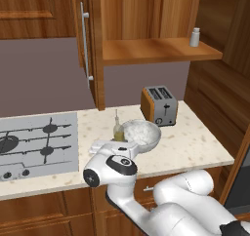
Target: Retrieve the bottle and the shaker from the cabinet and place them next to the mixing bowl on the counter. Then add garlic from the fridge to the mixing bowl.
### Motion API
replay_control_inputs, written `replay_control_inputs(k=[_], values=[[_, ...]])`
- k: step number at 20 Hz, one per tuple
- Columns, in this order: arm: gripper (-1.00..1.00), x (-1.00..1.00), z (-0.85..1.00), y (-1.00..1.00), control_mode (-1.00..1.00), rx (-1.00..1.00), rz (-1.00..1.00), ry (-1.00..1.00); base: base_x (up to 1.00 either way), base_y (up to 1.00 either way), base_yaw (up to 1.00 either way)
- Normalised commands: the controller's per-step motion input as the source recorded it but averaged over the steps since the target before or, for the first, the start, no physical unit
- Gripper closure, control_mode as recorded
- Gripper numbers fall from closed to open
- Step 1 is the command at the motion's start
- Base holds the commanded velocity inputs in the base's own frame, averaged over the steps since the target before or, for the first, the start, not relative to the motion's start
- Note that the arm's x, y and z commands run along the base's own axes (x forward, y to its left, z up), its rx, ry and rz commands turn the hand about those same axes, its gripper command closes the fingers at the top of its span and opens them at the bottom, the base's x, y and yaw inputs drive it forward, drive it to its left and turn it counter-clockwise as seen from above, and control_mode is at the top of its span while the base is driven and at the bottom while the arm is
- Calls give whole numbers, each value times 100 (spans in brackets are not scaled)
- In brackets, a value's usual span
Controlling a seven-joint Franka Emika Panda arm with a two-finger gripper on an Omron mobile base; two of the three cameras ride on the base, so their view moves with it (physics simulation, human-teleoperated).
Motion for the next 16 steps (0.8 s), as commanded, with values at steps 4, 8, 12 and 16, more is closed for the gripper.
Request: replay_control_inputs(k=[4, 8, 12, 16], values=[[100, 24, -25, 13, -100, 0, 0, -2, 0, 0, 0], [100, 23, -28, 14, -100, 0, 0, -2, 0, 0, 0], [100, 22, -22, 4, -100, 0, 0, -3, 0, 0, 0], [100, 15, -27, 0, -100, 0, 0, -6, 0, 0, 0]])
